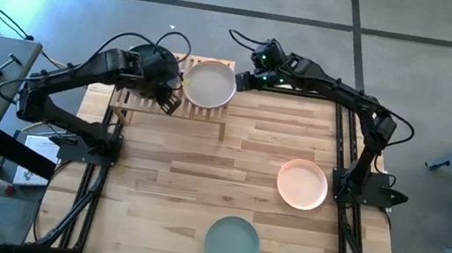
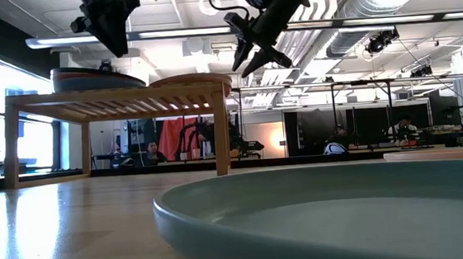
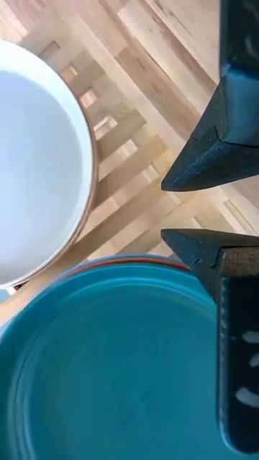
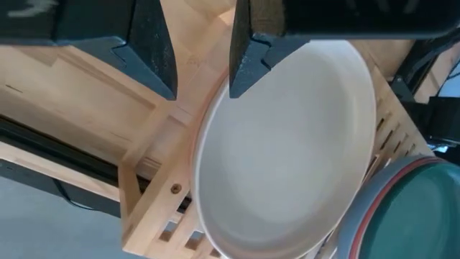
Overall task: Place and stack plates onto a shelf
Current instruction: Stack the gray plate on the top of the brown plate
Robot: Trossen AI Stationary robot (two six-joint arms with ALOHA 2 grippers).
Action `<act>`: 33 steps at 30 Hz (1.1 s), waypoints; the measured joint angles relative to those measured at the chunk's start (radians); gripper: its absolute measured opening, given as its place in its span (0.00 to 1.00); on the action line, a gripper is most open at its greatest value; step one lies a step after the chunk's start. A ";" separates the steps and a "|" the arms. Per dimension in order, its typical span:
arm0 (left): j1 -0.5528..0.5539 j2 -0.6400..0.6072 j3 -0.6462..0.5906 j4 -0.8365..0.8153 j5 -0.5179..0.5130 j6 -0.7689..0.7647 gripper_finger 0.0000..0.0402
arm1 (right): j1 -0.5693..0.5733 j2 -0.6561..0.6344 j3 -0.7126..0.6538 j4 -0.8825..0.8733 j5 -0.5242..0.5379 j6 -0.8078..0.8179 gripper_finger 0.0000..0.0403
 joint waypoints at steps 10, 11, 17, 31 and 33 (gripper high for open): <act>0.000 -0.040 0.000 0.192 0.003 0.050 0.21 | 0.009 0.000 0.000 0.004 0.021 0.021 0.27; 0.000 -0.043 0.000 0.205 0.003 0.055 0.21 | 0.008 0.000 0.000 0.004 0.025 0.025 0.27; 0.000 -0.049 -0.001 0.222 0.003 0.089 0.21 | 0.033 0.016 0.000 0.010 0.055 0.040 0.27; 0.000 -0.049 -0.001 0.222 0.003 0.125 0.21 | 0.057 0.036 0.000 0.062 0.089 0.059 0.27; 0.000 -0.049 -0.001 0.221 0.003 0.126 0.21 | 0.062 0.039 0.000 0.067 0.088 0.073 0.27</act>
